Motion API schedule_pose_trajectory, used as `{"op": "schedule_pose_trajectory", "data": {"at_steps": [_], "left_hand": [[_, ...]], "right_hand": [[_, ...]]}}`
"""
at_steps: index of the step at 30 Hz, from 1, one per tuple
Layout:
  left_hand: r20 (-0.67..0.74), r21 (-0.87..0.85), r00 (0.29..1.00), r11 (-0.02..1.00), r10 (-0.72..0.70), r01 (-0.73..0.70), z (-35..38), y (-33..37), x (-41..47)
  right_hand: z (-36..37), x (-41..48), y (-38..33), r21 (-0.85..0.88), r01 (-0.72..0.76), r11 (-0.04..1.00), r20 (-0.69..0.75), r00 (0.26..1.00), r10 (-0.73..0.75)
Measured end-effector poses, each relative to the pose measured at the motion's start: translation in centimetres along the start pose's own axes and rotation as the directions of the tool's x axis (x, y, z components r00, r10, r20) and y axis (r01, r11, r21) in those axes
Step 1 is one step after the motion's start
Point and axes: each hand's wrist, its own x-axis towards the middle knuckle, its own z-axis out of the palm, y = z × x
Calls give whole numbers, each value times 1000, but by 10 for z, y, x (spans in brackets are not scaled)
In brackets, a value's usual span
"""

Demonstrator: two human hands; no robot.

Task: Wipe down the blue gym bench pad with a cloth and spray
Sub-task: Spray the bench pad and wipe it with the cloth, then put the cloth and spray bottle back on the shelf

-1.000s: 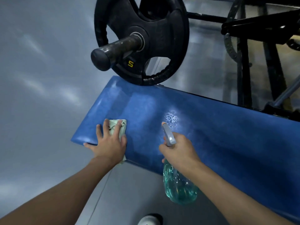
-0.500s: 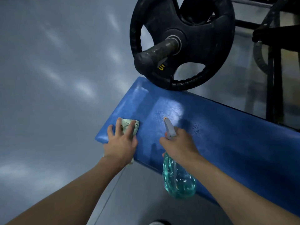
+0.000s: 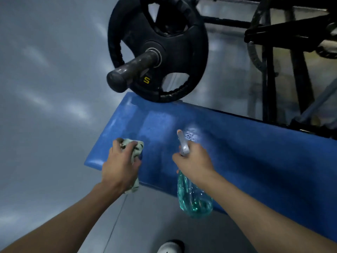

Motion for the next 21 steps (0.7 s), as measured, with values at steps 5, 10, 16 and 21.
{"op": "schedule_pose_trajectory", "data": {"at_steps": [5,10,16,21], "left_hand": [[32,-70,975,973,222,-219,3,98,-10],[97,-101,872,876,480,-471,5,228,-49],[216,-240,627,663,748,-708,-10,418,-140],[179,-367,327,371,928,-853,-33,586,-251]], "right_hand": [[-86,-39,39,20,-10,1000,-136,991,12],[-197,-116,93,65,-67,996,-333,939,85],[-357,-271,163,326,-120,938,-636,706,311],[-470,-429,203,469,-87,879,-783,419,459]]}}
